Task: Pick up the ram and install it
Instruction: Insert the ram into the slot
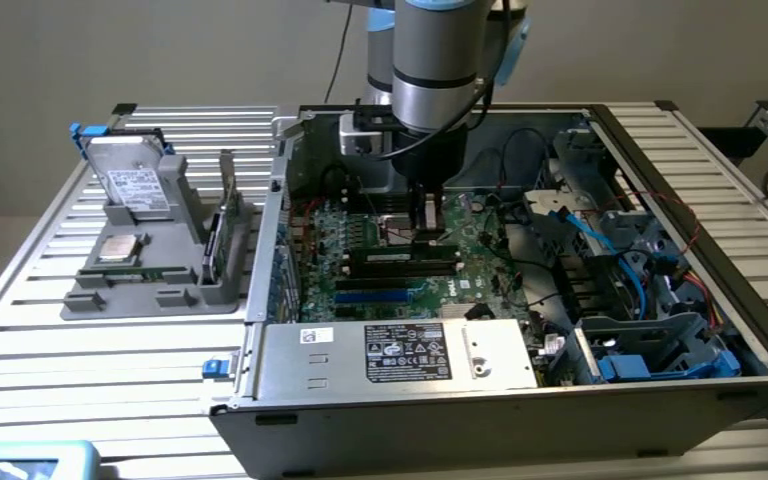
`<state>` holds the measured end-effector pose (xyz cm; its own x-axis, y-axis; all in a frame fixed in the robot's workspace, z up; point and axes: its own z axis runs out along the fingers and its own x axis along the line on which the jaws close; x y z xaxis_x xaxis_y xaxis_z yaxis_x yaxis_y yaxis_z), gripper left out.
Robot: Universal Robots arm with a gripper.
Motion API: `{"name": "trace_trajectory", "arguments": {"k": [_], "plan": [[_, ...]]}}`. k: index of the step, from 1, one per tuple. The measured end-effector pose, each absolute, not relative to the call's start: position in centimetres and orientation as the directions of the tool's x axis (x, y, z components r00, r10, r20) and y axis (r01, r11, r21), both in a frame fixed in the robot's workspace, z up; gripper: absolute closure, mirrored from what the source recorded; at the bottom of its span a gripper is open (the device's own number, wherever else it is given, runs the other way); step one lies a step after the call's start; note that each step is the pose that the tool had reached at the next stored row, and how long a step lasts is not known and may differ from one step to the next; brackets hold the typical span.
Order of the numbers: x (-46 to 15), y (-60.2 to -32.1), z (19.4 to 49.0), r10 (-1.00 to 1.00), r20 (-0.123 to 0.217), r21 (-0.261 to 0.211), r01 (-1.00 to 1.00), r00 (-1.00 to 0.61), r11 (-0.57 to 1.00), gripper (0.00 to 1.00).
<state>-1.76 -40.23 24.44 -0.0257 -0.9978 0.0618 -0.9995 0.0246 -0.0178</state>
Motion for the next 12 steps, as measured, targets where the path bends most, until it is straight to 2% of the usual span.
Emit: {"name": "trace_trajectory", "arguments": {"k": [12], "plan": [[-1.75,-40.16,24.06,-0.998,0.062,-0.018,-1.000,-0.026,0.025,0.88]]}}
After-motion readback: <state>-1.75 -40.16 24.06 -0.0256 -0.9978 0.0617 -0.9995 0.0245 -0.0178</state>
